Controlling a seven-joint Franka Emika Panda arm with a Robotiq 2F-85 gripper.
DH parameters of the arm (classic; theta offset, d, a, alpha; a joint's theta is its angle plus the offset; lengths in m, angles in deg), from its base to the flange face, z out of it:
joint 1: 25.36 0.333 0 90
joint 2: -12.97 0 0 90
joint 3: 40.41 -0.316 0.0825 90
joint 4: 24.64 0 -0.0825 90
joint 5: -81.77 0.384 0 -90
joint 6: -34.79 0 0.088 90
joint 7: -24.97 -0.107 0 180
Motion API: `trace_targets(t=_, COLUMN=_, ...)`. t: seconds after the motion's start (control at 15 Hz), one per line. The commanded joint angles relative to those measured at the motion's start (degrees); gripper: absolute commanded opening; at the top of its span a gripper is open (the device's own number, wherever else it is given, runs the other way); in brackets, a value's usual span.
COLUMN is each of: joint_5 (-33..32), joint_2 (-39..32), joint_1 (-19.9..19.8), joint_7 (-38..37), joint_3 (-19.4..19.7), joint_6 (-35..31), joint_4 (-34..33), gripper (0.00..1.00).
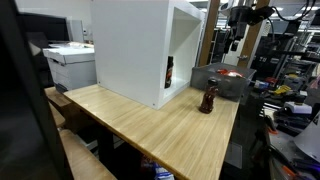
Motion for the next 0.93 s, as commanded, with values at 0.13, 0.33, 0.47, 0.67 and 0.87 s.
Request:
trace_targets(t=0.13, joint_5=1.1, joint_2=-1.5, joint_1=-2.2, joint_7=1.0, joint_3=-1.6, joint_6=1.7, joint_4=-0.2, gripper=1.0)
trace_targets(t=0.33, joint_5=1.1, joint_2=-1.5, joint_1=-2.4, joint_7=0.9, joint_3=-2.0, joint_6=1.6, joint_4=-0.2, gripper=1.0)
trace_targets(t=0.47, joint_5=1.5, joint_2=-1.6, joint_1=-2.7, joint_7=0.5, joint_3=-2.3, joint_6=1.1, joint_4=0.3, gripper=1.0)
trace_targets(t=0.67, joint_5=5.8, joint_2=-3.1, joint_1=-1.1, joint_7=-1.0, joint_3=-3.1, joint_6=1.4, joint_4=1.7, gripper=1.0)
trace_targets(t=0.87, joint_5=9.6, joint_2=-5.4, joint_1=-0.4, joint_7=-1.5, joint_3=-4.6, joint_6=-0.3, joint_4=3.2, gripper=1.0)
